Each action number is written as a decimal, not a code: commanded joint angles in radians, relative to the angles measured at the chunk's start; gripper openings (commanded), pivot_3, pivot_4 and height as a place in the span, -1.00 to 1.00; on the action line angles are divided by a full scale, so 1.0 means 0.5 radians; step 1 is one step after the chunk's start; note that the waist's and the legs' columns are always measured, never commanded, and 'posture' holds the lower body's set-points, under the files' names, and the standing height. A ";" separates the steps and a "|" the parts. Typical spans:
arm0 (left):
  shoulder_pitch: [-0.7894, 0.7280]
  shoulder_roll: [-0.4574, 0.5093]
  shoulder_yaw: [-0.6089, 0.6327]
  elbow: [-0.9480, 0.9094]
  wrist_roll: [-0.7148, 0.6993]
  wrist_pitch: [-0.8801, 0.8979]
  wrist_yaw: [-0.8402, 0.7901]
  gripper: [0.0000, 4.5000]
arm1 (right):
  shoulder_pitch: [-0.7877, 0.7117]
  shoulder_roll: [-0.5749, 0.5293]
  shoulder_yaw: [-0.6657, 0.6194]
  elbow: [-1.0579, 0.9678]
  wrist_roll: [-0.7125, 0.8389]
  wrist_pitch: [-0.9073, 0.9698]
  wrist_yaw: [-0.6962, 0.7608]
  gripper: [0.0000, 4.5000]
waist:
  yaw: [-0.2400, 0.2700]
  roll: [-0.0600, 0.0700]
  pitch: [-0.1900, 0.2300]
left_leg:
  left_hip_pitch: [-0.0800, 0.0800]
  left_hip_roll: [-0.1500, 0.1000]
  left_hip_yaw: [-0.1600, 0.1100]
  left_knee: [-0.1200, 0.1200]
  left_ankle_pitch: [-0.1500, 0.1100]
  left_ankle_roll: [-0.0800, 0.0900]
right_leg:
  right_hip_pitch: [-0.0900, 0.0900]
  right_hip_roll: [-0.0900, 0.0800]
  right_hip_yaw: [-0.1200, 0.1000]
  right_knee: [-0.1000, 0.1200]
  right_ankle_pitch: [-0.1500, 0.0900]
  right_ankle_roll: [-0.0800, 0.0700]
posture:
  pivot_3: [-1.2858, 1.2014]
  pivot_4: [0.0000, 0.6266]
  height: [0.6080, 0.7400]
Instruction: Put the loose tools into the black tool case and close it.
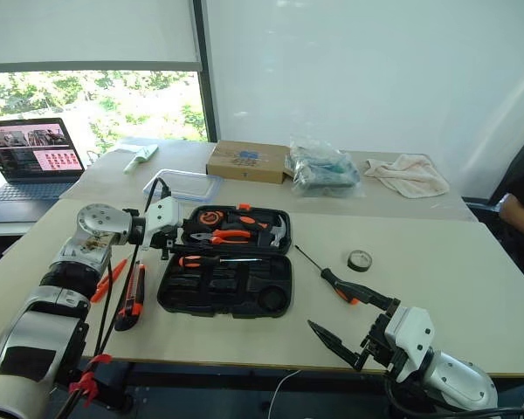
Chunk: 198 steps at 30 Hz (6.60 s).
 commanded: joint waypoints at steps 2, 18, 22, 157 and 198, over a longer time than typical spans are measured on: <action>0.042 -0.037 0.012 -0.031 -0.005 0.059 0.045 -0.97 | -0.016 -0.009 -0.028 -0.020 0.012 -0.018 -0.010 1.00 | -0.004 0.000 0.000 | -0.001 0.000 0.000 0.001 0.000 0.000 | 0.000 0.000 0.000 0.000 0.000 0.000 | 0.03 -0.52 1.00; 0.254 -0.104 -0.233 -0.142 0.280 0.437 0.277 -0.99 | -0.017 -0.012 -0.042 -0.004 0.008 -0.031 -0.012 1.00 | 0.000 0.002 -0.001 | 0.015 0.001 -0.001 0.001 -0.001 0.002 | 0.015 0.000 0.000 0.001 0.000 0.001 | 0.03 -0.52 1.00; 0.252 -0.133 -0.254 -0.134 0.303 0.560 0.338 -0.99 | 0.013 -0.012 -0.067 -0.017 0.017 -0.027 -0.021 1.00 | 0.001 0.011 -0.008 | 0.033 0.002 -0.001 -0.002 -0.004 0.005 | 0.031 -0.004 0.002 -0.002 -0.003 0.005 | 0.03 -0.52 1.00; 1.936 0.384 0.978 -1.710 -1.004 0.689 0.300 1.00 | -2.427 0.577 1.192 1.875 -1.037 0.727 0.500 -0.98 | -0.112 0.035 -0.005 | -0.024 0.007 0.013 -0.016 0.015 -0.025 | -0.037 -0.003 -0.003 0.003 0.011 -0.005 | 0.03 -0.52 1.00; 2.393 0.373 1.679 -1.557 -1.153 1.264 1.074 1.00 | -0.848 0.028 0.035 0.141 0.074 0.519 0.435 0.99 | -0.011 0.025 -0.006 | 0.012 0.019 0.013 -0.017 0.001 -0.012 | -0.006 -0.004 -0.007 -0.006 0.001 -0.011 | 0.03 -0.52 1.00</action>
